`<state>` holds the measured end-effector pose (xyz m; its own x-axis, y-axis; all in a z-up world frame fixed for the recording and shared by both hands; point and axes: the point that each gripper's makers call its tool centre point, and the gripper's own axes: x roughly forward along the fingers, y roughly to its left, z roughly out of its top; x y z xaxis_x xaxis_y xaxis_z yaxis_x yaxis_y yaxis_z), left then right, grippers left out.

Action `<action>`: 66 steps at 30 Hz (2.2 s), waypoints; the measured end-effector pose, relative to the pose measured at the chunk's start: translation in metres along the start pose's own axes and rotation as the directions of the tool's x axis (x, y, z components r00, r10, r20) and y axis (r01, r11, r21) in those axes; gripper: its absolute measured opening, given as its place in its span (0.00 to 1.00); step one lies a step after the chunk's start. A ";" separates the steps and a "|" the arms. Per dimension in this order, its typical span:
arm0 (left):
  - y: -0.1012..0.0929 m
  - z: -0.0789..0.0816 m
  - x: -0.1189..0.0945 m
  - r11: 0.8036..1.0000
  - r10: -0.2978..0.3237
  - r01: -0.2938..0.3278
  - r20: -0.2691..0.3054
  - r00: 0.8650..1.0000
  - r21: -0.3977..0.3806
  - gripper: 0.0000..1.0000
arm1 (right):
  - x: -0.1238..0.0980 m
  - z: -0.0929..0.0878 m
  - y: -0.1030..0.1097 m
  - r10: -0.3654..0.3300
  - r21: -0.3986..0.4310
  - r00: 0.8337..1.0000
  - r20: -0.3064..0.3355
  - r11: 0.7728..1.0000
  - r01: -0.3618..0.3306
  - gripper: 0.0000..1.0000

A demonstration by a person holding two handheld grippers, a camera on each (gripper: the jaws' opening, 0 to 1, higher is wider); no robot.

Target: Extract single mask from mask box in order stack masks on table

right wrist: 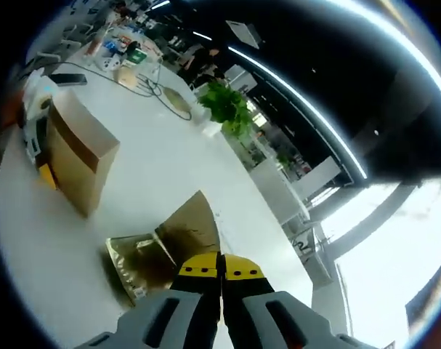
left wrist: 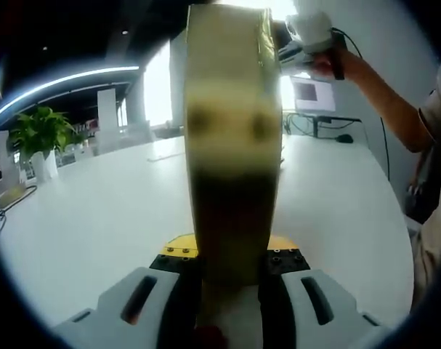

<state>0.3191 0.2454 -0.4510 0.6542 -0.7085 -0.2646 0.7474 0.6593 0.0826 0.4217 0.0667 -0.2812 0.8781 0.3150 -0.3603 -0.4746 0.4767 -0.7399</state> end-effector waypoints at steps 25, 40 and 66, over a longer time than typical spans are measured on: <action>0.000 0.000 0.000 1.000 0.003 -0.003 0.002 1.000 0.005 0.20 | -0.010 -0.010 0.049 0.097 -0.069 0.994 -0.042 0.993 -0.100 0.00; 0.000 0.000 0.000 1.000 0.001 -0.001 0.002 1.000 0.005 0.20 | 0.012 -0.039 0.084 0.195 -0.055 0.977 -0.087 0.978 -0.200 0.00; 0.000 0.001 0.000 1.000 0.001 -0.001 0.001 1.000 0.004 0.20 | 0.026 -0.052 0.116 0.306 -0.153 0.952 0.001 0.941 -0.303 0.00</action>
<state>0.3190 0.2450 -0.4504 0.6549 -0.7084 -0.2632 0.7474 0.6587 0.0869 0.3929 0.0869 -0.4058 0.6903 0.4468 -0.5691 -0.7029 0.2280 -0.6737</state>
